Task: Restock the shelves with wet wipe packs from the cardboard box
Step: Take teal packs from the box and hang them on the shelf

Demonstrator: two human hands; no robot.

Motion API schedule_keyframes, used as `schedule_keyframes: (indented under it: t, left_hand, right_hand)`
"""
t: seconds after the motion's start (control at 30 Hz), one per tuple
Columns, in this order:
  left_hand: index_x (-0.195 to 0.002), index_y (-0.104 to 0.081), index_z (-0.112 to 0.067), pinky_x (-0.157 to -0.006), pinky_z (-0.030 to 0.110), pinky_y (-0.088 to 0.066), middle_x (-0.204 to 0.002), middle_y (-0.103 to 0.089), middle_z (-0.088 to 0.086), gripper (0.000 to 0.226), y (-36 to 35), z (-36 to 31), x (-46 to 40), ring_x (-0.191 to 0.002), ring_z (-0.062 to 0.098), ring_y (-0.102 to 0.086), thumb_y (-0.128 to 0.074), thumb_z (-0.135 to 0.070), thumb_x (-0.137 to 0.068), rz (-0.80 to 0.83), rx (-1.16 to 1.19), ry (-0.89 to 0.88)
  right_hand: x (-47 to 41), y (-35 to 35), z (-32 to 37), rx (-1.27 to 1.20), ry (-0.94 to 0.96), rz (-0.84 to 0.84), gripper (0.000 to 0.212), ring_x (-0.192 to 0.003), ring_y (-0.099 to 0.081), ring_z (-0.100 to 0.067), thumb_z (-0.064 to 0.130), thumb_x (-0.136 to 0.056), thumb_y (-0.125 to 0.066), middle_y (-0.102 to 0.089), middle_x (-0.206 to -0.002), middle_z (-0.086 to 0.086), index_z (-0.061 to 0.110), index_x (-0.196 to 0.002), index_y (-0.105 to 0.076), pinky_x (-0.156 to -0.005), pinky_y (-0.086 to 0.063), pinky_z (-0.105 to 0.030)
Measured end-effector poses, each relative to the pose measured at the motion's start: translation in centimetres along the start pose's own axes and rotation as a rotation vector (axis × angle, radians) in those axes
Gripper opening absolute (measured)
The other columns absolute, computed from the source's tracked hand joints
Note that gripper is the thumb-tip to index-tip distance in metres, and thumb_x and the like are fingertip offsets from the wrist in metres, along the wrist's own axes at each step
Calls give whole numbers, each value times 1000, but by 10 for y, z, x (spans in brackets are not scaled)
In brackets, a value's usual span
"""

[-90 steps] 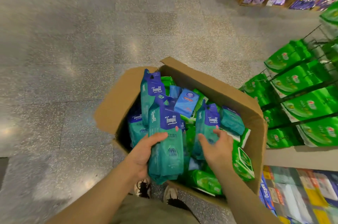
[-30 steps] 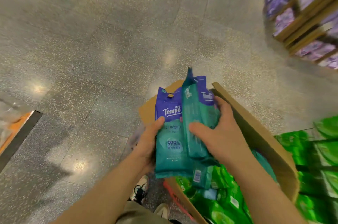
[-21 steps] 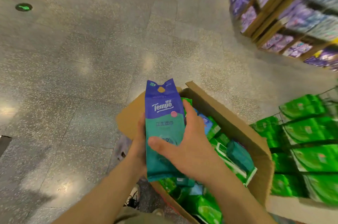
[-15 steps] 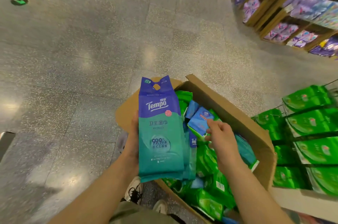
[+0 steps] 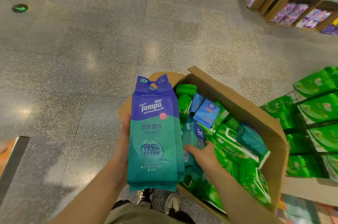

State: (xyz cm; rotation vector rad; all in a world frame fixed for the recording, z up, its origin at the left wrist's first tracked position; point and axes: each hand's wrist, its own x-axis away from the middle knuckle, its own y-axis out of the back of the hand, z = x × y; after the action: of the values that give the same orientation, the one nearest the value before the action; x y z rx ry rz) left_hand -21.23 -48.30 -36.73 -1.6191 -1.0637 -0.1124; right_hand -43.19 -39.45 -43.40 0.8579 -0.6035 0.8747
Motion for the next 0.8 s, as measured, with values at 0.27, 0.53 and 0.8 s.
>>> schedule_keyframes:
  t: [0.27, 0.53, 0.8]
  left_hand:
    - [-104, -78, -15, -60, 40, -60, -98, -76, 13, 90, -57, 21, 3, -80, 29, -75, -91, -65, -29, 83, -8, 39]
    - [-84, -83, -15, -63, 45, -61, -103, -75, 18, 78, -131, 69, 17, -83, 33, -75, -35, -76, -80, 192, -116, 283]
    - [-85, -83, -18, -56, 39, -60, -99, -76, 14, 70, -217, 148, 57, -81, 29, -75, -35, -68, -78, 416, -245, 325]
  right_hand:
    - [77, 63, 31, -513, 104, 53, 38, -83, -72, -37, 22, -87, -71, -75, -92, -17, 7, -121, -61, -70, -59, -46]
    - [217, 146, 67, -279, 543, -99, 63, -84, -76, -10, 34, -60, -79, -76, -98, 20, 42, -119, -56, -65, -58, -28]
    - [275, 216, 22, -87, 565, -391, 44, -89, -56, 20, 53, -78, -81, -58, -106, 37, 49, -107, -48, -77, -46, -8]
